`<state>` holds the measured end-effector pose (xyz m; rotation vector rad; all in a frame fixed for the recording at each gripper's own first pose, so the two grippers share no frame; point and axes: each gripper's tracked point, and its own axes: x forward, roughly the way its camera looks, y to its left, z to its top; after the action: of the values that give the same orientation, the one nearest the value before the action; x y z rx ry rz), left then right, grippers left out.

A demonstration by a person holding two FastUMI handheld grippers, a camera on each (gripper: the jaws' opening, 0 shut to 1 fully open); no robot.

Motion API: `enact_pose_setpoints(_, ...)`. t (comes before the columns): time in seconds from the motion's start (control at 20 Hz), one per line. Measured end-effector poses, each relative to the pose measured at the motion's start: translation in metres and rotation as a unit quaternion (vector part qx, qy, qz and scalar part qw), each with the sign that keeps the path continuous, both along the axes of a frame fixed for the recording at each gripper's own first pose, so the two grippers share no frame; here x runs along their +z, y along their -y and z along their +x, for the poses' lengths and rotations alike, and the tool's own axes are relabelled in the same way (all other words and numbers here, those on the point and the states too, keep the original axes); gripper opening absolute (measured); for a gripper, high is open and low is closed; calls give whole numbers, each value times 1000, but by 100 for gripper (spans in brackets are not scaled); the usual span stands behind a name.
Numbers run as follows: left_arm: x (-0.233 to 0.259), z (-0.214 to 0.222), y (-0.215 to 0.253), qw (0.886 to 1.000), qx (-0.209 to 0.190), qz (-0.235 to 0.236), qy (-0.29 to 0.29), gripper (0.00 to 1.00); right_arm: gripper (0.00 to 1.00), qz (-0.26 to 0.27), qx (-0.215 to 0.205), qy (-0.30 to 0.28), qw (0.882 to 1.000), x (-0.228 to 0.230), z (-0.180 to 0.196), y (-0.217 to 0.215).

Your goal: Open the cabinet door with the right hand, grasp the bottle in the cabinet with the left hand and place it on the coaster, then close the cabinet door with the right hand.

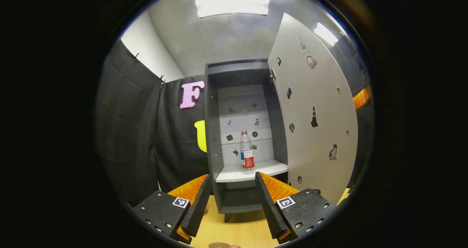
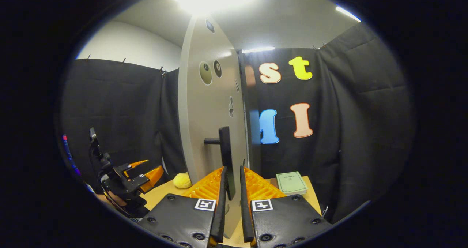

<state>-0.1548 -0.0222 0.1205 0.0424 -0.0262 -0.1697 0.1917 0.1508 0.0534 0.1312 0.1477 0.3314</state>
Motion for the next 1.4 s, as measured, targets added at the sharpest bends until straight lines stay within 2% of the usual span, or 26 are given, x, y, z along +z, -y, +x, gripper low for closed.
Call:
enact_pose_setpoints(0.15,14,9,12,1000,-17,-2,0,69,22,-7,-53,7,999,-5,-13,38)
enact_pose_setpoints(0.2,16,15,16,1000,-24,-3,-1,69,35,-9,-70,7,998,-8,-19,47)
enact_pose_setpoints(0.25,20,20,20,1000,-29,-4,-1,69,39,-10,-83,6,996,-12,-22,55)
enact_pose_setpoints(0.3,21,29,24,999,-35,-5,-2,69,64,-13,-97,5,995,-13,-17,59)
enact_pose_setpoints(0.4,25,42,31,999,-45,-7,-5,68,100,-30,-133,5,991,-17,-5,76)
enact_pose_setpoints(0.45,26,49,35,999,-50,-8,-7,68,99,-42,-148,4,988,-21,-3,83)
enact_pose_setpoints(0.5,26,58,37,999,-53,-10,-8,69,94,-51,-162,3,986,-24,-2,91)
enact_pose_setpoints(0.6,29,78,45,998,-63,-13,-8,69,99,-55,-178,-2,982,-30,3,97)
enact_pose_setpoints(0.8,37,117,56,996,-83,-27,-14,69,99,-55,-200,-16,978,-40,15,103)
enact_pose_setpoints(0.85,39,130,58,996,-85,-31,-16,69,94,-60,-208,-16,976,-41,19,106)
enact_pose_setpoints(0.9,39,140,59,995,-88,-34,-19,68,99,-63,-218,-16,974,-42,22,110)
enact_pose_setpoints(1.05,37,175,64,993,-101,-46,-28,69,99,-62,-238,-23,969,-46,24,119)
enact_pose_setpoints(1.1,36,187,67,993,-107,-47,-29,69,94,-60,-245,-28,967,-50,27,122)
enact_pose_setpoints(1.15,35,197,70,992,-109,-46,-30,69,99,-59,-252,-31,965,-53,30,124)
enact_pose_setpoints(1.2,34,205,72,992,-113,-44,-31,68,99,-58,-260,-35,963,-55,32,126)
enact_pose_setpoints(1.25,31,214,76,992,-116,-42,-33,69,94,-57,-267,-37,961,-58,35,128)
enact_pose_setpoints(1.35,23,232,82,991,-119,-41,-39,69,94,-54,-281,-42,957,-63,41,131)
enact_pose_setpoints(1.4,18,242,84,991,-118,-41,-41,69,99,-54,-286,-45,956,-65,44,133)
